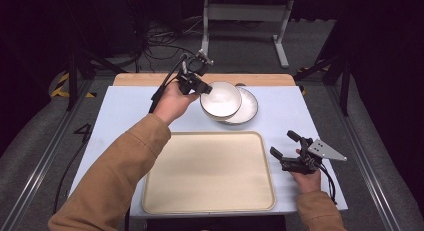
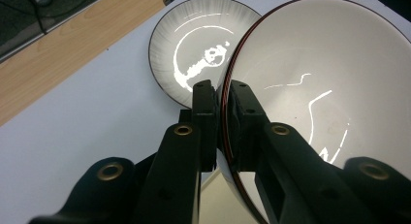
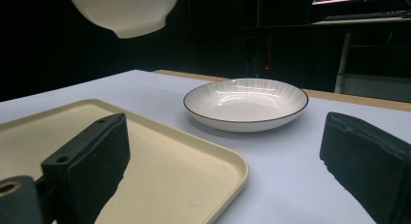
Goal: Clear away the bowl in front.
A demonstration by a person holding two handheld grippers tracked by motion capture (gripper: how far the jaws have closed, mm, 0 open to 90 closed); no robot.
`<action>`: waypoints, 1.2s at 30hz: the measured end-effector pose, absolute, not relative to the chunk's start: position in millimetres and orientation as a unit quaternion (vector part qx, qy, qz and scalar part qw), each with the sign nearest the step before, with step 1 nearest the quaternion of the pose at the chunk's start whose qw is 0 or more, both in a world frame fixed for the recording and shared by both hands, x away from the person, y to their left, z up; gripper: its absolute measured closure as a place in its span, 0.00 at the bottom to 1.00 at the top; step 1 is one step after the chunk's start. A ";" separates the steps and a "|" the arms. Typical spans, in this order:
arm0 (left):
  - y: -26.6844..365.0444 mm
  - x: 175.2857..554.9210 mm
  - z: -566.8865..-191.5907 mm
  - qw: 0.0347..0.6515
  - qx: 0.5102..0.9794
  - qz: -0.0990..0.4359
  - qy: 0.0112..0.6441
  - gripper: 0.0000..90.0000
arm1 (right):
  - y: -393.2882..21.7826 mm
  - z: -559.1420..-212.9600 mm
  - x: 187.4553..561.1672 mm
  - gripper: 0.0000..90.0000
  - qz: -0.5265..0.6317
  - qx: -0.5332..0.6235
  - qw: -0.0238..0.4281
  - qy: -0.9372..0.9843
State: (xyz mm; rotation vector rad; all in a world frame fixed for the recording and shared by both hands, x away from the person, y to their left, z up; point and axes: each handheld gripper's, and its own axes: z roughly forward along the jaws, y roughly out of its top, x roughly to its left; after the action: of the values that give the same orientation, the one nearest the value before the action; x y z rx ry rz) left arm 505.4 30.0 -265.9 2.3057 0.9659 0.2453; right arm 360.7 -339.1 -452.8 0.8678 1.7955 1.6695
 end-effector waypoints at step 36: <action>54.0 444.4 -252.0 0.306 0.914 0.076 0.254 0.93 | -338.9 -453.1 360.8 0.05 0.618 0.326 0.266 0.665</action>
State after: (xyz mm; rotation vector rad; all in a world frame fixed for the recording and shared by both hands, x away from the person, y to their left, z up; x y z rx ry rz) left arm 444.4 54.0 -252.0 2.4193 0.6711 0.2006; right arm 360.8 -338.9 -453.1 0.8794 1.7950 1.6679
